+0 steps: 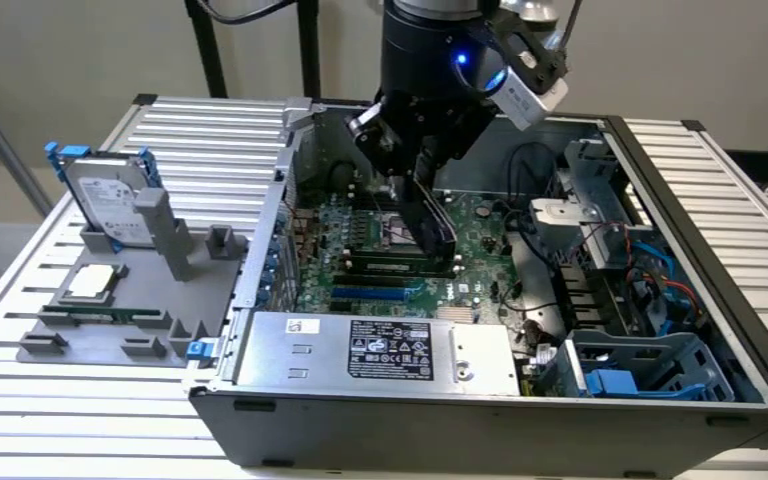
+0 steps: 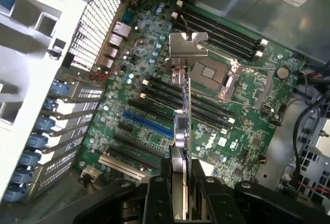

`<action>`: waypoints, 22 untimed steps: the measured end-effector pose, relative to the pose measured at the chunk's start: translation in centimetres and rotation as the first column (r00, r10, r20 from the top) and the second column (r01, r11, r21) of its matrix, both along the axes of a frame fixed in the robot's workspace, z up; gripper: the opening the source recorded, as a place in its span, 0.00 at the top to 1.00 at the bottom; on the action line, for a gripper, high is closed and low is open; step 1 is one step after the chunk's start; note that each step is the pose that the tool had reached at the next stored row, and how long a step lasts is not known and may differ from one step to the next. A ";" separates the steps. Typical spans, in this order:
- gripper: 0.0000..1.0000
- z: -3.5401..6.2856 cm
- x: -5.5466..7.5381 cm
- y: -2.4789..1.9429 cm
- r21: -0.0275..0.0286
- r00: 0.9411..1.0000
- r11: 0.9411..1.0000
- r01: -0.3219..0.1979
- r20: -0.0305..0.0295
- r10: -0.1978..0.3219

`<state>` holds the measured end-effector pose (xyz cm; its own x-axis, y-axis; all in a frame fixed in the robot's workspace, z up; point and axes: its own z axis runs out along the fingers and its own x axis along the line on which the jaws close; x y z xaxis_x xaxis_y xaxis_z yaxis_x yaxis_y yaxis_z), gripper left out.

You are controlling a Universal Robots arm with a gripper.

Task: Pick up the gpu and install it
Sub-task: 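Insert the gpu into the slot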

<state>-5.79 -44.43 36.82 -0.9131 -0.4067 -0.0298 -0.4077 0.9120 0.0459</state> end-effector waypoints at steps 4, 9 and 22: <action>1.00 -0.23 0.0 0.00 0.000 0.997 0.997 -0.072 0.000 0.072; 1.00 -0.54 0.0 0.00 0.000 0.987 0.987 -0.162 0.001 0.162; 1.00 -1.35 0.0 0.00 -0.001 0.921 0.921 -0.388 0.002 0.388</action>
